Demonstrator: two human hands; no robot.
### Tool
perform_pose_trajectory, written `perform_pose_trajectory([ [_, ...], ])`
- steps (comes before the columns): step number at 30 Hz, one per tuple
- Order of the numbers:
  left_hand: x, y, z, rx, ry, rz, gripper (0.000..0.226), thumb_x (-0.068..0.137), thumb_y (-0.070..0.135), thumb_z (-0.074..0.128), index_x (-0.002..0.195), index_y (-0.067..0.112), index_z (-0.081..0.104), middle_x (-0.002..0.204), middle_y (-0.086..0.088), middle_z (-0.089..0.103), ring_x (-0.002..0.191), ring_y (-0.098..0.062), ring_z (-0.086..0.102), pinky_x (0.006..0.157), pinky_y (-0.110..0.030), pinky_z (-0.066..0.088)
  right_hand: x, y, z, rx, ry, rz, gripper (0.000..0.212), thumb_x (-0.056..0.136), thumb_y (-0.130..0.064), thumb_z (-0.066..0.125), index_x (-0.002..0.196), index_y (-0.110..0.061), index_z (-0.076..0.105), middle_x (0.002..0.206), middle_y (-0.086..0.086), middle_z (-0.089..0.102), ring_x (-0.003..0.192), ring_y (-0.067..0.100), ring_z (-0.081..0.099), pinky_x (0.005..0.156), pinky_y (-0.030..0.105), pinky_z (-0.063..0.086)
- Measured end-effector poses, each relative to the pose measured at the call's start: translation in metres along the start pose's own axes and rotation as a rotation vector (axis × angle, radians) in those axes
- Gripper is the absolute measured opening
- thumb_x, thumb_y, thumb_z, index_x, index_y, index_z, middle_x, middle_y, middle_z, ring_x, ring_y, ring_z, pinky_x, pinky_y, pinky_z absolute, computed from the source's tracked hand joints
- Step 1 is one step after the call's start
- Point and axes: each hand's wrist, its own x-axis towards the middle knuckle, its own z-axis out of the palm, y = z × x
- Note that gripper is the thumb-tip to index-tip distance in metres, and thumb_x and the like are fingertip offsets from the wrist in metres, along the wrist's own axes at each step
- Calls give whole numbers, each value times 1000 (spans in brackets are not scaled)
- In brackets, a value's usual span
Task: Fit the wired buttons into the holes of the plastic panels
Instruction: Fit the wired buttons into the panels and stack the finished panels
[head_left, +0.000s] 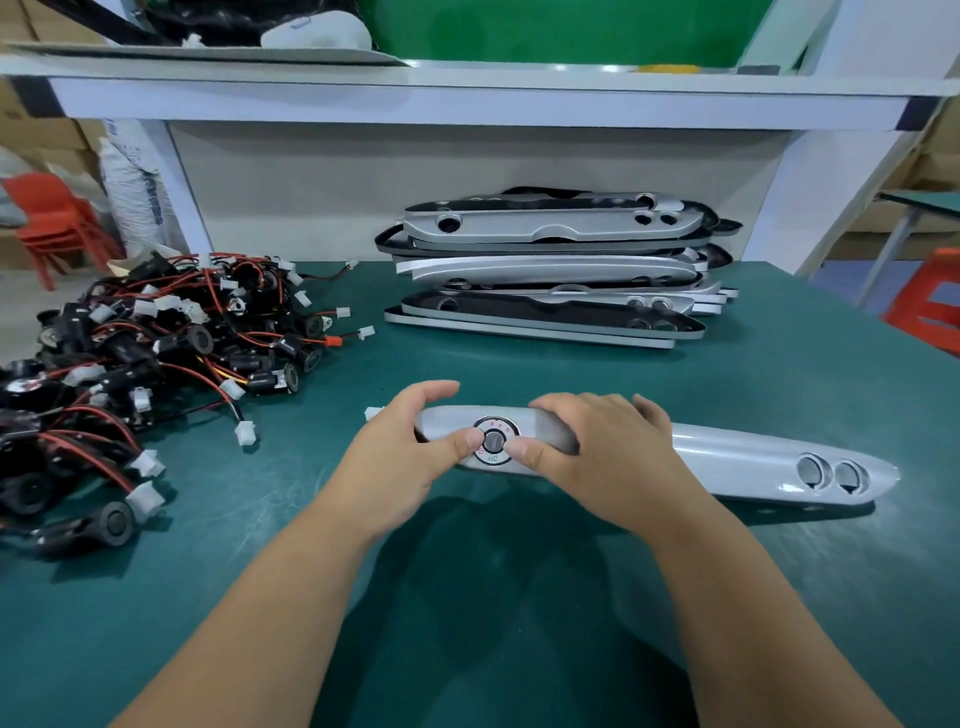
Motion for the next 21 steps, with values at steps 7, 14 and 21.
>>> perform_pose_trajectory([
  [7, 0, 1, 2, 35, -37, -83, 40, 84, 38, 68, 120, 35, 52, 85, 0, 64, 89, -21, 66, 83, -28, 48, 2, -5, 12, -61, 61, 55, 60, 74, -77, 32, 114, -38, 51, 99, -17, 49, 112, 13, 42, 110, 44, 11],
  [14, -3, 4, 4, -25, -19, -111, 17, 83, 31, 70, 95, 30, 58, 87, -1, 70, 86, -26, 66, 87, -45, 52, 1, -5, 17, -67, 115, 41, 54, 79, -73, 38, 113, -35, 53, 105, -14, 55, 108, 14, 43, 106, 39, 13],
  [21, -2, 0, 6, -60, 0, -119, 15, 83, 30, 71, 92, 28, 60, 73, 9, 70, 74, -19, 64, 81, -39, 53, -1, -7, 20, -102, 147, 12, 56, 80, -73, 34, 116, -33, 52, 107, -12, 57, 106, 15, 44, 103, 37, 14],
])
